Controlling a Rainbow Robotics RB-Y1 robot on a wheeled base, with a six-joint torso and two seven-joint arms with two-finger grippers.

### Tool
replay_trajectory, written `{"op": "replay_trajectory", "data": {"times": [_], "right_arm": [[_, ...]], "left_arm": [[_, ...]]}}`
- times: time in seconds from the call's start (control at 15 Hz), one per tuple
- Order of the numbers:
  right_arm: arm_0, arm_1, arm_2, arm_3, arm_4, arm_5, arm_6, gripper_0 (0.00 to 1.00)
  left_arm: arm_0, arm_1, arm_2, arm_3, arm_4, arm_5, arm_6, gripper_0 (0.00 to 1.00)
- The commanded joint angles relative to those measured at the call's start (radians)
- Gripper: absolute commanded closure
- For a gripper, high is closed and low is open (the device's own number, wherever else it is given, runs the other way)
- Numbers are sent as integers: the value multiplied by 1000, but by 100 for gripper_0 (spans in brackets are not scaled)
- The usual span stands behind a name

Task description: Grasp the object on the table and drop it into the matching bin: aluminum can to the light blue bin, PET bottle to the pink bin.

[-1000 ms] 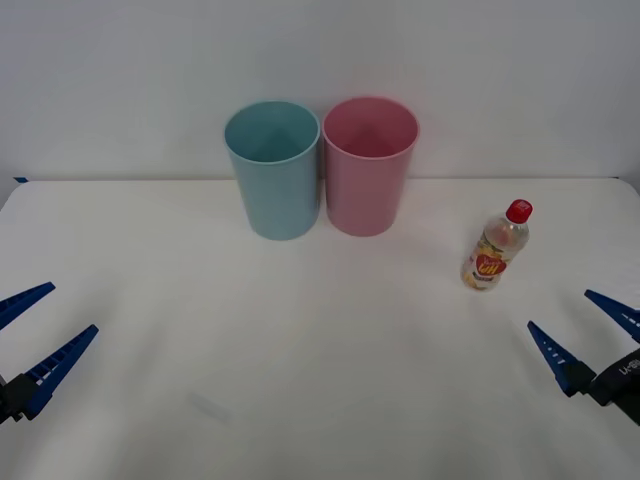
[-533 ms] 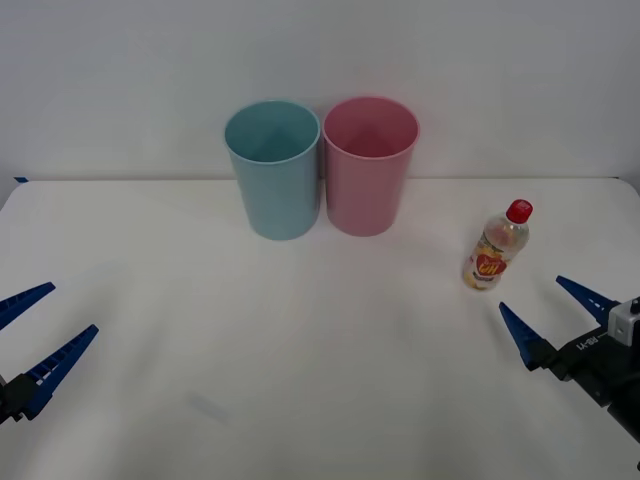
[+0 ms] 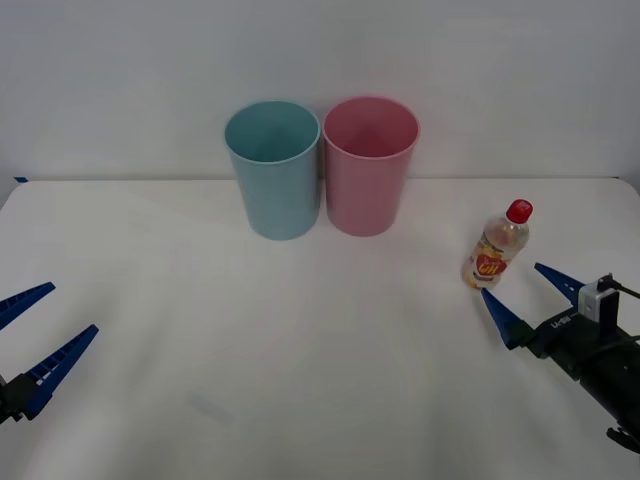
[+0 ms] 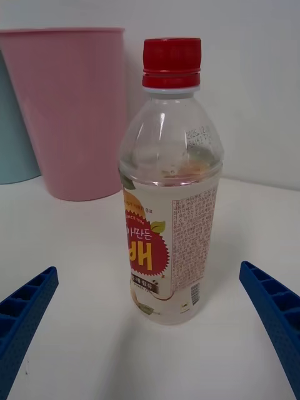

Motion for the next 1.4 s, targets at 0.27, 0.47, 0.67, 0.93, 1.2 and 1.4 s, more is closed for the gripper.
{"op": "replay_trajectory", "data": {"times": [0.27, 0.47, 0.67, 0.93, 1.2, 1.4], "right_arm": [[-137, 6, 16, 154, 2, 0, 23, 0], [-200, 17, 25, 230, 2, 0, 34, 0], [-258, 37, 27, 290, 4, 1, 51, 0], [-307, 52, 27, 342, 2, 3, 69, 0], [-307, 52, 27, 344, 2, 3, 81, 10], [-309, 52, 27, 342, 1, 1, 91, 100]], "left_arm": [[0, 0, 0, 0, 0, 0, 0, 0], [0, 0, 0, 0, 0, 0, 0, 0], [0, 0, 0, 0, 0, 0, 0, 0], [0, 0, 0, 0, 0, 0, 0, 0], [0, 0, 0, 0, 0, 0, 0, 0], [0, 0, 0, 0, 0, 0, 0, 0]]}}
